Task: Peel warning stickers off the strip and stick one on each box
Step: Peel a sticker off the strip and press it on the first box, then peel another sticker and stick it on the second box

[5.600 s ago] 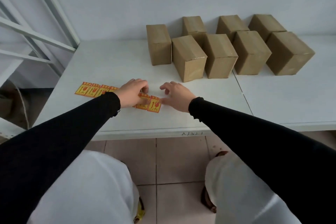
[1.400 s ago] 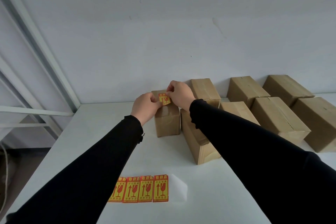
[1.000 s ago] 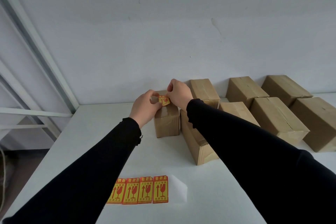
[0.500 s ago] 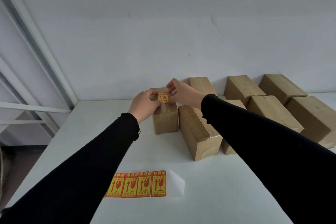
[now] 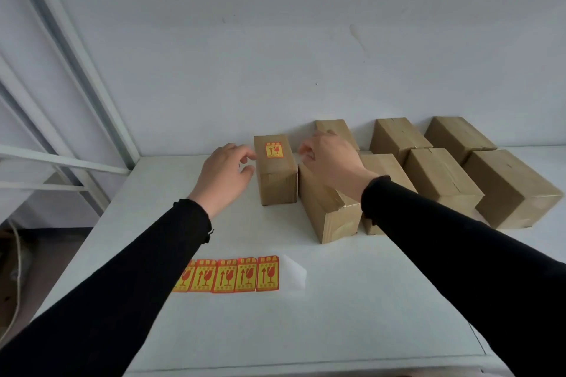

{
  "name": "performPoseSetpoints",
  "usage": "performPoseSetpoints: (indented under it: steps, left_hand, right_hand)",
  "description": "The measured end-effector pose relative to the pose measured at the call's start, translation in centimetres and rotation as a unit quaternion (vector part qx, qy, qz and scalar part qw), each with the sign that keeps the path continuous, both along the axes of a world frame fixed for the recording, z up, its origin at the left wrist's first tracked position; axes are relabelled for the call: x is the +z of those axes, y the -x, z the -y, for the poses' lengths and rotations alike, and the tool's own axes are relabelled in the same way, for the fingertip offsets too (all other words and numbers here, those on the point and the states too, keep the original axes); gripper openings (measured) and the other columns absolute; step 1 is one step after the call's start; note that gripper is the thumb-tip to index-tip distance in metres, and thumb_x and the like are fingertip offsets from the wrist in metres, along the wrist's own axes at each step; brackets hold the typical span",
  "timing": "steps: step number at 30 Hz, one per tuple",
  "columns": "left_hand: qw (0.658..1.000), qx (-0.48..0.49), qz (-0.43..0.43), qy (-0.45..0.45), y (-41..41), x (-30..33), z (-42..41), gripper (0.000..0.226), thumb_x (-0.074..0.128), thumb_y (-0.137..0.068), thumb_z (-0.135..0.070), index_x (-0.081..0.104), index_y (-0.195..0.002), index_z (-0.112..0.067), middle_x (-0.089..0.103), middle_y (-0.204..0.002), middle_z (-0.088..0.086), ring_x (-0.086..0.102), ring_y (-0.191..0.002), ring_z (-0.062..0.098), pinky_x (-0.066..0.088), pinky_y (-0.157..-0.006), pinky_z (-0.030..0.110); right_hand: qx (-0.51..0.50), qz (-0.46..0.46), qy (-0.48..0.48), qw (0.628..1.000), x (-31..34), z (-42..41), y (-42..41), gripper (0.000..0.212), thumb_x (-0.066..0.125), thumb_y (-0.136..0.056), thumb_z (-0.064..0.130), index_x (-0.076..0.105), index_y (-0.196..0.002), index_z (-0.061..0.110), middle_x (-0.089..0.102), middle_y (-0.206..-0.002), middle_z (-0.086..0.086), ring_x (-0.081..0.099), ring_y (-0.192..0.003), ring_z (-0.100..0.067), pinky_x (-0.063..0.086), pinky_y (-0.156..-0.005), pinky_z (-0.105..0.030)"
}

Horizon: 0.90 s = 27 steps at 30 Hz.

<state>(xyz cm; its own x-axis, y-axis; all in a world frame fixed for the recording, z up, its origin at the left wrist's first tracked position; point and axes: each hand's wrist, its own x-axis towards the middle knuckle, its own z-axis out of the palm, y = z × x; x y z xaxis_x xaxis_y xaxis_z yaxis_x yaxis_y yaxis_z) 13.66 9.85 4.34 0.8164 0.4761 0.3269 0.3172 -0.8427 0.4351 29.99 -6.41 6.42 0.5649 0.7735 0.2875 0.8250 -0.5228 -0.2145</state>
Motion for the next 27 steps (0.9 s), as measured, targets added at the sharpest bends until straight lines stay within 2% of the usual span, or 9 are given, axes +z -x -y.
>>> performPoseSetpoints:
  steps: [4, 9, 13, 18, 21, 24, 27]
  left_hand:
    - [1.000, -0.024, -0.007, -0.017, 4.5, 0.3, 2.4, 0.022, 0.057, -0.098, -0.025, 0.066, -0.118, -0.024, 0.060, -0.112, -0.008, 0.054, -0.105, 0.012, 0.044, -0.090, 0.030]
    - [0.999, -0.030, -0.035, -0.004, 8.9, -1.3, 5.2, 0.022, 0.059, -0.096, -0.029, 0.065, -0.117, -0.026, 0.060, -0.111, -0.011, 0.053, -0.103, 0.010, 0.043, -0.088, 0.028]
    - [0.995, -0.020, -0.088, 0.034, 10.7, -3.9, 6.3, 0.025, 0.062, -0.095, -0.031, 0.064, -0.119, -0.026, 0.060, -0.113, -0.008, 0.054, -0.106, 0.014, 0.044, -0.088, 0.030]
    - [0.985, -0.018, -0.158, 0.068, 11.0, -7.0, 7.3, 0.041, 0.064, -0.094, -0.036, 0.058, -0.133, -0.023, 0.056, -0.131, -0.002, 0.051, -0.122, 0.019, 0.044, -0.101, 0.036]
    - [0.978, -0.032, -0.197, 0.056, 10.6, -8.2, 7.5, 0.053, 0.061, -0.095, -0.041, 0.051, -0.142, -0.020, 0.051, -0.140, 0.001, 0.045, -0.130, 0.022, 0.041, -0.106, 0.039]
    - [0.973, -0.048, -0.226, 0.004, 9.8, -8.5, 7.5, 0.044, 0.063, -0.092, -0.042, 0.054, -0.130, -0.023, 0.052, -0.130, 0.001, 0.045, -0.123, 0.023, 0.045, -0.099, 0.041]
    - [0.970, -0.046, -0.238, 0.005, 9.2, -8.3, 7.3, 0.032, 0.066, -0.090, -0.039, 0.052, -0.115, -0.024, 0.051, -0.122, -0.001, 0.045, -0.116, 0.022, 0.045, -0.091, 0.040]
  right_hand:
    - [0.025, 0.015, -0.044, 0.999, -0.4, 4.0, 4.2, 0.022, 0.050, -0.099, 0.027, 0.070, -0.108, 0.024, 0.063, -0.107, 0.005, 0.053, -0.105, -0.018, 0.037, -0.076, -0.026]
    - [0.018, -0.069, -0.044, 0.996, -2.6, 7.0, 9.3, 0.020, 0.053, -0.096, 0.028, 0.071, -0.106, 0.026, 0.061, -0.103, 0.009, 0.054, -0.103, -0.018, 0.047, -0.078, -0.033]
    - [0.022, -0.125, -0.029, 0.992, -5.0, 8.0, 13.0, 0.020, 0.059, -0.096, 0.031, 0.068, -0.113, 0.024, 0.063, -0.107, 0.006, 0.057, -0.098, -0.014, 0.049, -0.077, -0.029]
    - [0.007, -0.145, -0.015, 0.989, -8.2, 7.5, 15.3, 0.022, 0.062, -0.097, 0.036, 0.063, -0.115, 0.024, 0.065, -0.106, 0.007, 0.058, -0.093, -0.011, 0.050, -0.073, -0.024]
    - [-0.014, -0.144, -0.001, 0.989, -9.7, 6.9, 15.6, 0.026, 0.065, -0.093, 0.041, 0.059, -0.110, 0.023, 0.060, -0.098, 0.007, 0.055, -0.091, -0.013, 0.042, -0.067, -0.026]
    - [-0.020, -0.139, 0.028, 0.990, -10.6, 6.5, 15.8, 0.032, 0.069, -0.088, 0.043, 0.055, -0.108, 0.022, 0.056, -0.096, 0.006, 0.052, -0.091, -0.016, 0.039, -0.068, -0.028]
    - [-0.024, -0.143, 0.042, 0.989, -11.2, 6.4, 15.7, 0.035, 0.072, -0.087, 0.043, 0.053, -0.108, 0.023, 0.057, -0.098, 0.006, 0.053, -0.092, -0.015, 0.041, -0.069, -0.028]
